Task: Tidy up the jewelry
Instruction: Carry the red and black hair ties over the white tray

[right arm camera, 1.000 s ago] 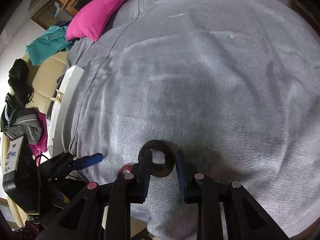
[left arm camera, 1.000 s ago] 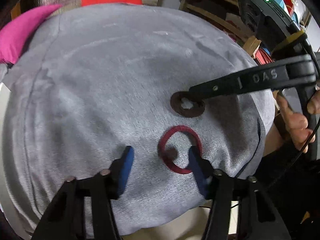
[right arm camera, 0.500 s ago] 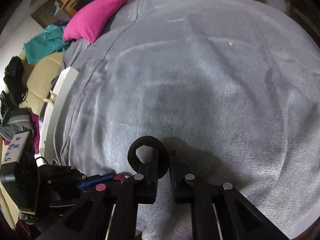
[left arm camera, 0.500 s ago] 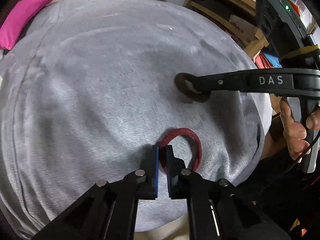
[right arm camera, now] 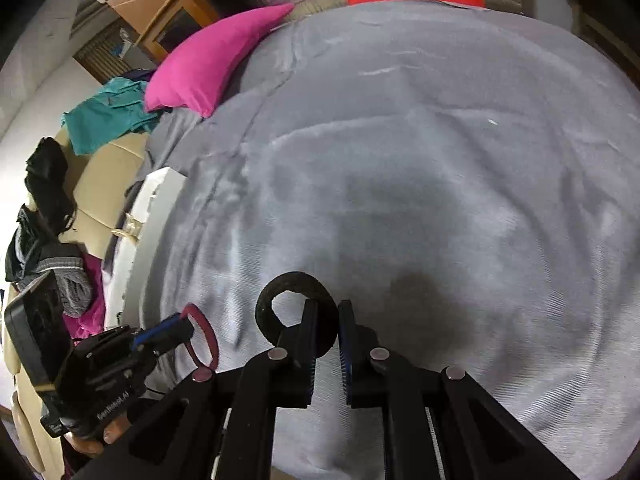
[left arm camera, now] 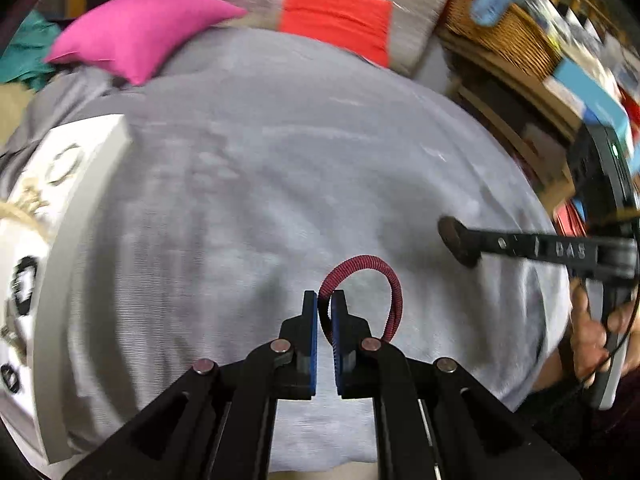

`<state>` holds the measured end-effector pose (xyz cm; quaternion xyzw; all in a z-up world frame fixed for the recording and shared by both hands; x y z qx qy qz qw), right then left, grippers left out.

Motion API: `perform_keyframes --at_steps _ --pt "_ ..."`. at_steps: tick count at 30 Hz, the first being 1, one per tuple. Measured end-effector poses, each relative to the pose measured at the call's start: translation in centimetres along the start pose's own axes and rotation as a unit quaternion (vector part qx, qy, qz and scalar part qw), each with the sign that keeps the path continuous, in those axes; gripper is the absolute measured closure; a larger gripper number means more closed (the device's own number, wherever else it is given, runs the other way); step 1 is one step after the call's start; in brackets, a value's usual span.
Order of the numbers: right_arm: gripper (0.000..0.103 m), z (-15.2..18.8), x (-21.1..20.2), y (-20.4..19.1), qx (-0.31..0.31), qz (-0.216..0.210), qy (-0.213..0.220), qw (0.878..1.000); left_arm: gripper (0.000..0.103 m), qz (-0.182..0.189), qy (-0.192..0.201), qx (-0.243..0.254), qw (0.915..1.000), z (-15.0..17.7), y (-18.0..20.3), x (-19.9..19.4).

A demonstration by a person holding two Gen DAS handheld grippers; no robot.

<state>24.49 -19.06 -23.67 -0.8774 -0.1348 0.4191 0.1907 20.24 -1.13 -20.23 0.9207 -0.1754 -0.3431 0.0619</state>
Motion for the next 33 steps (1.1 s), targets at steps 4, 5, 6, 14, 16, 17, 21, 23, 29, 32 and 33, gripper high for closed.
perform_keyframes --at_steps 4,5,6,14,16,17,21,23,29,32,33 --pt "0.092 -0.6 1.1 -3.2 -0.006 -0.025 0.009 1.0 0.097 -0.044 0.041 -0.031 0.9977 -1.3 -3.3 -1.8" --pt "0.092 -0.8 1.5 -4.1 -0.008 -0.031 0.01 0.999 0.097 -0.06 0.054 -0.038 0.996 -1.7 -4.6 -2.7" --pt "0.092 -1.0 1.8 -5.2 -0.01 -0.038 0.013 0.999 0.097 -0.07 0.063 -0.045 0.9945 -1.9 -5.7 -3.4" --pt "0.092 -2.1 4.4 -13.6 -0.05 -0.086 0.025 0.995 0.097 -0.148 0.102 -0.12 0.9764 -2.8 -14.5 -7.4" --pt "0.092 -2.4 5.6 -15.6 -0.053 -0.094 0.022 0.994 0.097 -0.156 0.106 -0.131 0.9734 -2.8 -16.0 -8.2" --pt "0.092 -2.6 6.1 -16.4 -0.053 -0.097 0.022 0.994 0.097 -0.165 0.109 -0.138 0.9705 -2.7 -16.9 -8.7" --pt "0.092 -3.3 8.4 -20.3 -0.057 -0.109 0.019 0.992 0.097 -0.192 0.124 -0.159 0.9604 -3.0 -19.6 -9.9" --pt "0.092 -3.6 9.4 -21.9 -0.066 -0.113 0.018 0.991 0.097 -0.203 0.126 -0.168 0.9563 -3.1 -21.0 -10.3" --pt "0.092 -4.8 12.9 -26.7 -0.101 -0.115 0.012 0.988 0.097 -0.183 0.091 -0.191 0.96 -2.4 -22.3 -9.0" --pt "0.092 -5.3 14.8 -28.3 -0.117 -0.109 0.012 0.987 0.097 -0.188 0.088 -0.196 0.9584 -2.5 -23.1 -8.8" --pt "0.092 -5.4 15.3 -28.8 -0.121 -0.11 0.012 0.986 0.097 -0.19 0.087 -0.198 0.9575 -2.5 -23.3 -8.8"
Point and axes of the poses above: each gripper's, at about its wrist camera, not at the fingertips, and x roughly the way its jaws point, y to its right, z to its underside, the point moved 8 cm from there along x, roughly the way its jaws point, and after that the axes turned 15 degrees about y, right-handed, at the moved point
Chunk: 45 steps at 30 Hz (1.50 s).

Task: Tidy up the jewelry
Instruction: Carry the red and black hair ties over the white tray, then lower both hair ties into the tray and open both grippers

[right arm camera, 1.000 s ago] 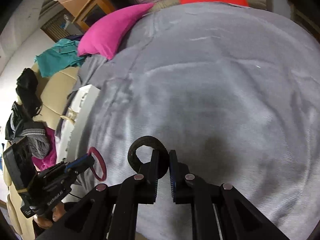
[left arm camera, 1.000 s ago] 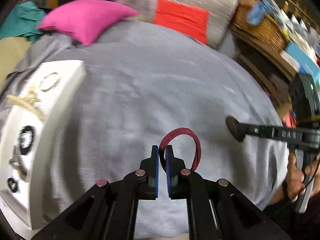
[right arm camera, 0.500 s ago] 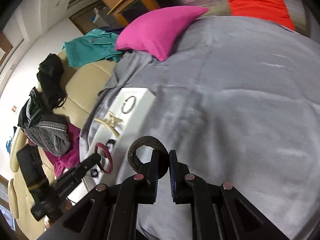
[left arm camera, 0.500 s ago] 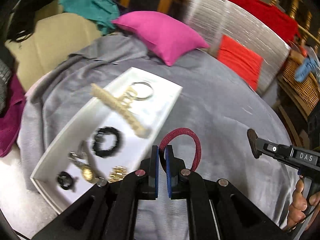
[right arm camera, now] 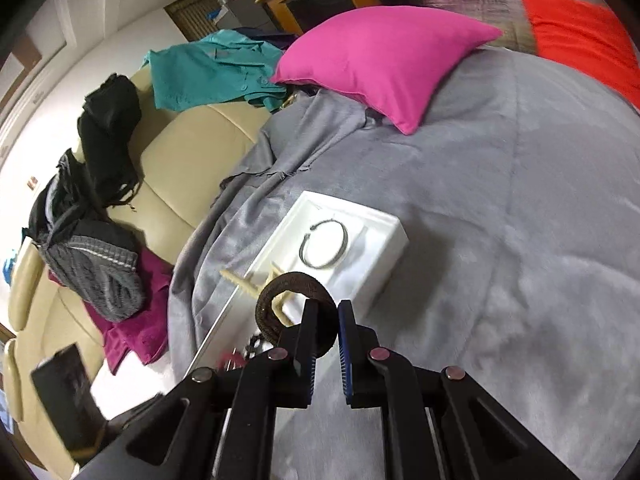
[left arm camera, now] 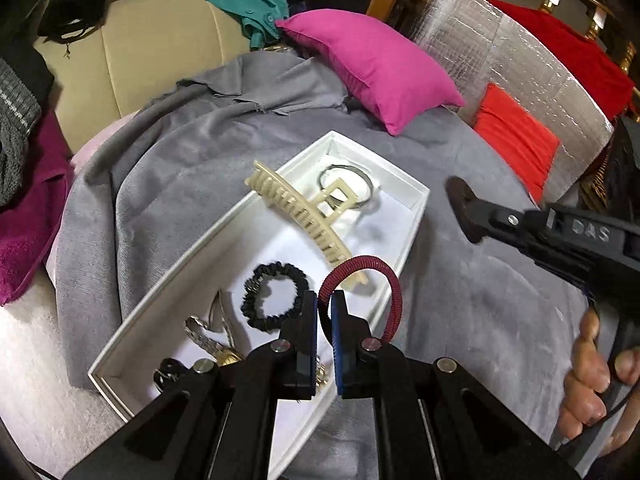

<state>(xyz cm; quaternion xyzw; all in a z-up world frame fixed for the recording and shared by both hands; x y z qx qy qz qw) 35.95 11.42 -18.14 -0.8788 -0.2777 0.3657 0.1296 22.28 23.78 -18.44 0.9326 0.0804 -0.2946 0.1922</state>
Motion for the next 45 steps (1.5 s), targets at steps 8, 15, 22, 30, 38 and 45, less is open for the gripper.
perform_keyframes --at_steps 8,15,22,30,38,45 --pt "0.092 0.4 4.7 -1.0 -0.037 0.02 -0.021 0.999 0.097 -0.014 -0.029 0.007 0.9995 0.2 -1.3 1.8" --pt "0.092 0.6 6.9 -0.5 -0.045 0.036 -0.037 0.998 0.097 -0.007 -0.076 0.005 0.9971 1.8 -0.9 3.4" --pt "0.092 1.8 8.6 -0.4 -0.066 0.045 -0.063 0.995 0.097 -0.009 -0.093 0.01 0.9956 2.6 -0.5 3.9" --pt "0.091 2.7 8.9 -0.7 -0.102 0.057 -0.096 0.988 0.097 -0.014 -0.106 -0.011 0.9942 2.7 -1.4 4.2" --pt "0.09 2.6 7.8 -0.7 -0.104 0.059 -0.101 0.988 0.096 -0.019 -0.097 -0.03 0.9947 2.2 -2.2 3.9" --pt "0.089 2.2 6.1 -1.2 -0.098 0.047 -0.086 0.99 0.096 -0.037 -0.066 -0.034 0.9965 1.2 -3.1 3.0"
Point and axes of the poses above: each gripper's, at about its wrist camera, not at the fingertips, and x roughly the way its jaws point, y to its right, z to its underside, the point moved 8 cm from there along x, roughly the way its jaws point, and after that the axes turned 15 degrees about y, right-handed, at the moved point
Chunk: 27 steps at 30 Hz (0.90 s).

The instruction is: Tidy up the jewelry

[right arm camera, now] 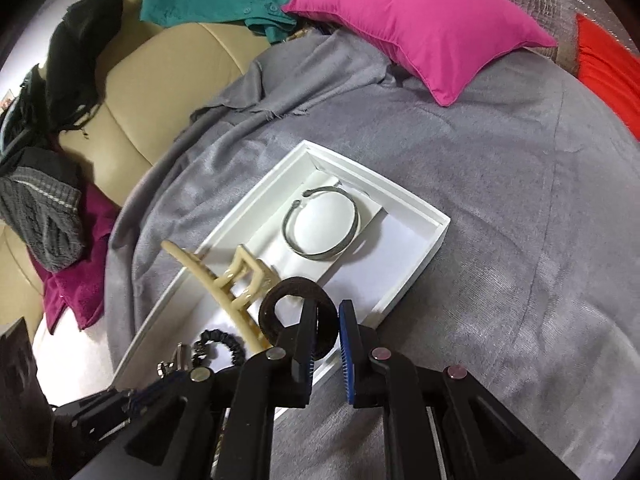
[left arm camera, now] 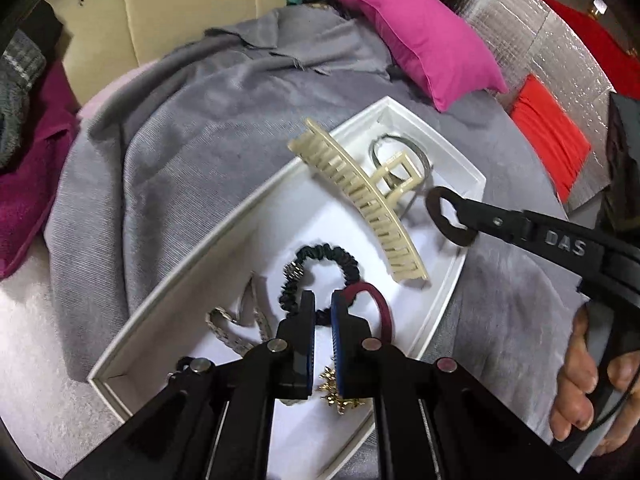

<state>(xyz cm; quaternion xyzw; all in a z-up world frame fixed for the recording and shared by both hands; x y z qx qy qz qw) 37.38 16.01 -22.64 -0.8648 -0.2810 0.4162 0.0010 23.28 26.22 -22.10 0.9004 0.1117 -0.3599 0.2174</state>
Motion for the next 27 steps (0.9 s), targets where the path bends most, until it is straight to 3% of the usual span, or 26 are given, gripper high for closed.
perform_keyframes --at_steps 8,14,15,16,18,19,21,22,24,27 --pt "0.088 -0.1 1.5 0.5 0.017 0.033 -0.003 0.999 0.096 -0.013 0.011 0.008 0.9998 0.3 0.4 -0.7" --pt "0.088 -1.2 -2.2 0.6 0.018 0.018 0.061 0.998 0.093 -0.053 0.049 0.022 0.9971 -0.9 -0.7 -1.9" --pt "0.088 -1.2 -3.1 0.4 0.006 0.019 0.066 0.998 0.083 -0.059 0.062 0.027 0.9959 -1.2 -0.9 -2.5" --pt "0.088 -1.0 -4.1 0.1 -0.008 0.019 0.069 0.997 0.064 -0.067 0.078 0.032 0.9942 -1.6 -1.1 -3.2" --pt "0.087 -0.3 -5.9 -0.4 -0.028 0.013 0.069 0.997 0.035 -0.085 0.115 0.049 0.9885 -2.2 -1.4 -5.3" --pt "0.086 0.3 -7.1 -0.7 -0.037 0.007 0.067 0.997 0.03 -0.098 0.143 0.066 0.9826 -2.5 -1.5 -7.0" --pt "0.07 1.6 -9.1 -1.3 -0.052 -0.001 0.066 0.996 0.028 -0.119 0.179 0.097 0.9717 -2.9 -1.6 -9.3" --pt "0.065 2.3 -10.3 -1.6 -0.058 -0.006 0.068 0.996 0.022 -0.137 0.198 0.121 0.9631 -3.1 -1.5 -10.9" --pt "0.036 3.4 -13.0 -2.5 -0.068 -0.016 0.083 0.994 0.018 -0.154 0.216 0.145 0.9532 -3.4 -1.4 -13.1" --pt "0.035 4.6 -16.4 -4.1 -0.086 -0.025 0.105 0.991 0.017 -0.168 0.235 0.168 0.9422 -3.6 -1.6 -17.2"
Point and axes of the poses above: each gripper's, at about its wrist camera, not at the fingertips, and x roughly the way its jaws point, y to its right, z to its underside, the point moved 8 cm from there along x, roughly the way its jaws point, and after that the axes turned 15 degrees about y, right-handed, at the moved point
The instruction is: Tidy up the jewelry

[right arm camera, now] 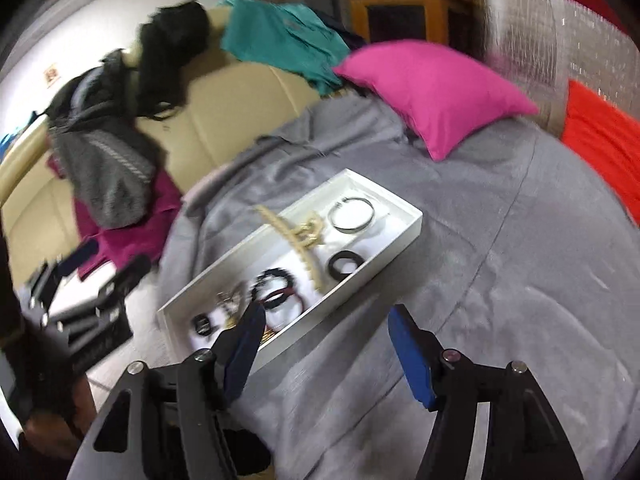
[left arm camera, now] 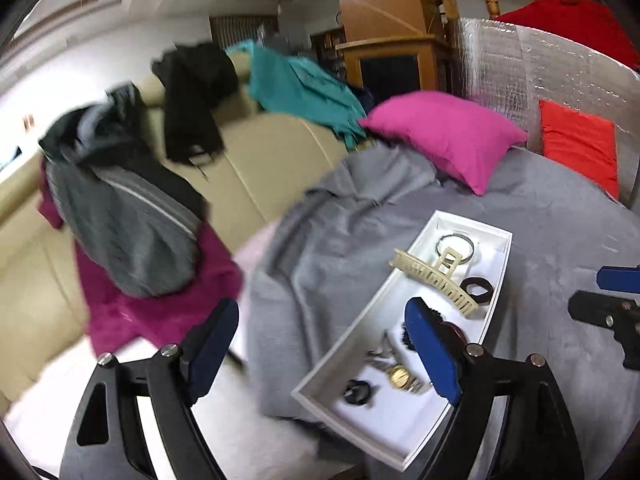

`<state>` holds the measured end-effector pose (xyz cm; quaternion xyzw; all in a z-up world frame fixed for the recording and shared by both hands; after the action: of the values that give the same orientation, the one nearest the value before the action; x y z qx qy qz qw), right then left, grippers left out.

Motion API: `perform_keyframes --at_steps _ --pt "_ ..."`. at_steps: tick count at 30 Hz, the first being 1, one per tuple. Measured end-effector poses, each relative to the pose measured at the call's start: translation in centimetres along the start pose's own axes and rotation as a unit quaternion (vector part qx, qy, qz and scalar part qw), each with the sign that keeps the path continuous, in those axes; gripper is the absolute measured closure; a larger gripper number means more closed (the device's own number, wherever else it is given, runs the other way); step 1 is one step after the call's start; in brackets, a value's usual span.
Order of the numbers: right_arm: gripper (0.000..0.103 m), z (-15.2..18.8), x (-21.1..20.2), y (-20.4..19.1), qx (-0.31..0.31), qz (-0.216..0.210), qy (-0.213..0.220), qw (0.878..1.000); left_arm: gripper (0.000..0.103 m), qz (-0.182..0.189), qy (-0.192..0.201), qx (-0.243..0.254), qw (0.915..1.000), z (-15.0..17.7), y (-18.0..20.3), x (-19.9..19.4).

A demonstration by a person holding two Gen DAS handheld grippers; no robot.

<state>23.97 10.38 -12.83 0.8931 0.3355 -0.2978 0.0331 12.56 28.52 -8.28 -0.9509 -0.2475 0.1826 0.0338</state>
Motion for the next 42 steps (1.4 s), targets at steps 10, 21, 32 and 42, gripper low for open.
perform_keyframes --at_steps 10,21,32,42 --pt "0.035 1.0 -9.7 -5.9 0.018 -0.004 0.044 0.999 0.009 -0.033 0.033 -0.016 0.9988 -2.1 -5.8 -11.0" --pt "0.033 2.2 -16.5 -10.4 -0.003 0.057 0.089 0.994 0.009 -0.005 0.031 -0.021 0.9993 -1.6 -5.4 -17.2" --pt "0.029 1.5 -21.1 -12.1 -0.042 0.132 0.145 0.98 0.009 -0.005 0.036 -0.021 0.9991 -1.8 -4.7 -18.7" --pt "0.029 1.5 -22.5 -12.7 -0.035 0.139 0.151 0.978 0.009 -0.013 0.059 -0.023 0.9979 -3.0 -5.9 -20.2"
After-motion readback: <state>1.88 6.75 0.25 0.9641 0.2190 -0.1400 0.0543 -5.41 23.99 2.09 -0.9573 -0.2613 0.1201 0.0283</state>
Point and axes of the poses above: each gripper's, at about its wrist camera, not at the fingertips, and x roughly the way its jaws point, y to its right, z to its underside, the point moved 8 cm from there along x, roughly the way its jaws point, and after that the axes turned 15 degrees about y, right-handed, at the moved point
